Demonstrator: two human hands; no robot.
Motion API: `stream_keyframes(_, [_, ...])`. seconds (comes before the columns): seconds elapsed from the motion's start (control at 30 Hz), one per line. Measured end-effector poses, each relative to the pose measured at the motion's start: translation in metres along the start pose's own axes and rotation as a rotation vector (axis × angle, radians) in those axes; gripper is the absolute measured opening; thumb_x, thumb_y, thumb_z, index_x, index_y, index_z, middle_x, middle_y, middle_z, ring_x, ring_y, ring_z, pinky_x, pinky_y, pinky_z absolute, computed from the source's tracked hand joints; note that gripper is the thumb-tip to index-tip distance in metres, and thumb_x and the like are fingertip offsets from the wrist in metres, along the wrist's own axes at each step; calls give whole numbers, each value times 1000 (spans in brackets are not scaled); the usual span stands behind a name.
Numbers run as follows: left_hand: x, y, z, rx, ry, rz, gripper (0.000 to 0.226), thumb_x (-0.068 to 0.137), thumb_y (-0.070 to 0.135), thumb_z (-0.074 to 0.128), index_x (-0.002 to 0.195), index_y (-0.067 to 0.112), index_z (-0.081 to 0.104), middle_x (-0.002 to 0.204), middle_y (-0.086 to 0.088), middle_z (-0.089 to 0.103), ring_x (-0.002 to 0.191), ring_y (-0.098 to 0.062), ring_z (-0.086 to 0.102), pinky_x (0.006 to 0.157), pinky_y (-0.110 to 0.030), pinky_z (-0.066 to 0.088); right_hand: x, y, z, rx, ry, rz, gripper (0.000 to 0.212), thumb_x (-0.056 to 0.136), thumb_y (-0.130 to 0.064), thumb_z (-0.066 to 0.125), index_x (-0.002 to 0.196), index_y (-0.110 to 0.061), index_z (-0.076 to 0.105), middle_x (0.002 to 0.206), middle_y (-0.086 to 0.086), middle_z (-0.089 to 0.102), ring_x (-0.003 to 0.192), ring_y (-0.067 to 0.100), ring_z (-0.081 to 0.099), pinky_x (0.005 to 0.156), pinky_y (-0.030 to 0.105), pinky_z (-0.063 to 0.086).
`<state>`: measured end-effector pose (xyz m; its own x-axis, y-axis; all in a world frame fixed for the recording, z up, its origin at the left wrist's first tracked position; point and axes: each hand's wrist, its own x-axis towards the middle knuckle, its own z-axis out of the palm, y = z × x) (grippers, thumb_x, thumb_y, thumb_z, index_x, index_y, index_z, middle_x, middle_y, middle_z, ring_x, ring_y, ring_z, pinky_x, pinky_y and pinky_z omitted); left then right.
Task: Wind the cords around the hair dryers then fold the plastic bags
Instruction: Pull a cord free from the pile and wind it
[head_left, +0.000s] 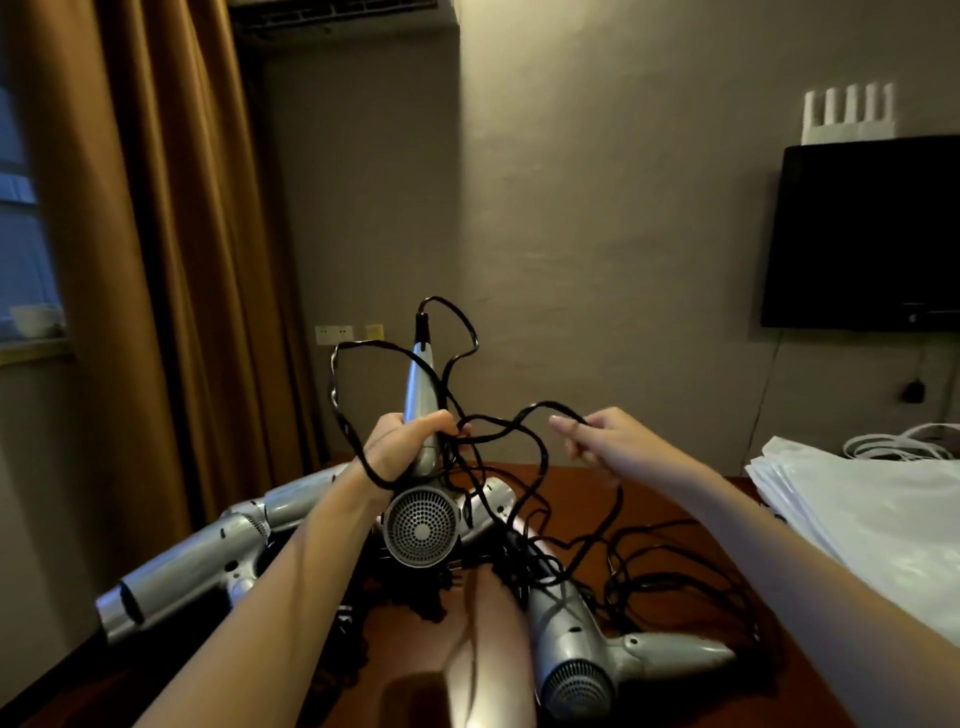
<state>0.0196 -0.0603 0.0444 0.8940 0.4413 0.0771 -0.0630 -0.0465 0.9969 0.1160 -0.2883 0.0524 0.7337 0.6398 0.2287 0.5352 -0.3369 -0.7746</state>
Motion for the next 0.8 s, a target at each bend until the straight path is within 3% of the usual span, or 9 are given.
stream_keyframes(0.13, [1,5,10,-99,95,19,17,83,8,68,97,-1,71,82,-10,71,54,-11,65,46,-17,50,-10,-2,-38,103,107,-40,15,86,-23,70,78,-10,65,64,3,51,58,15,48,54,26,42])
stream_keyframes(0.27, [6,18,16,-160,172,55,32,76,12,76,103,-3,66,80,-15,69,47,-14,64,41,-20,48,-20,10,-53,-213,293,43,61,78,-58,66,64,2,64,54,8,52,51,16,51,57,30,46])
stream_keyframes(0.3, [6,22,17,-170,181,57,33,76,14,76,102,-2,66,78,-14,69,45,-14,63,40,-20,47,-22,13,-55,-168,298,83,64,76,-60,68,59,1,58,52,8,46,50,17,48,57,31,46])
stream_keyframes(0.37, [7,29,20,-152,176,61,33,75,18,76,100,0,66,76,-12,70,46,-12,64,40,-20,47,-24,17,-58,60,254,99,47,77,-47,74,64,-9,48,56,5,32,50,17,36,52,31,39])
stream_keyframes(0.5, [-4,35,32,-36,196,87,23,81,12,75,75,6,54,46,-1,63,34,-6,57,36,-18,47,-24,0,-74,511,332,-54,24,91,-17,62,69,-8,56,60,1,31,42,5,26,40,17,22])
stream_keyframes(0.57, [-5,29,39,4,184,70,24,81,15,76,77,6,54,60,-7,65,37,-8,59,38,-20,50,-26,-12,-85,415,393,-149,26,94,-22,58,73,-10,65,55,-3,38,40,3,28,38,15,22])
stream_keyframes(0.67, [2,17,48,93,161,61,45,75,25,82,101,-4,61,94,-19,68,73,-24,67,69,-36,59,-31,-11,-98,113,509,-275,30,92,-25,63,63,-19,63,48,-10,43,39,2,34,41,14,25])
stream_keyframes(0.73, [3,8,58,184,149,65,48,73,29,84,102,-3,62,90,-17,67,77,-27,64,73,-39,55,-34,3,-101,-85,539,-264,34,91,-25,64,57,-23,61,43,-11,45,40,2,39,44,15,26])
stream_keyframes(0.8, [4,-4,68,305,132,84,46,71,34,85,91,0,62,78,-13,64,71,-25,62,68,-38,52,-39,26,-101,-274,445,-121,38,92,-27,62,55,-24,60,45,-9,49,43,3,42,48,21,30])
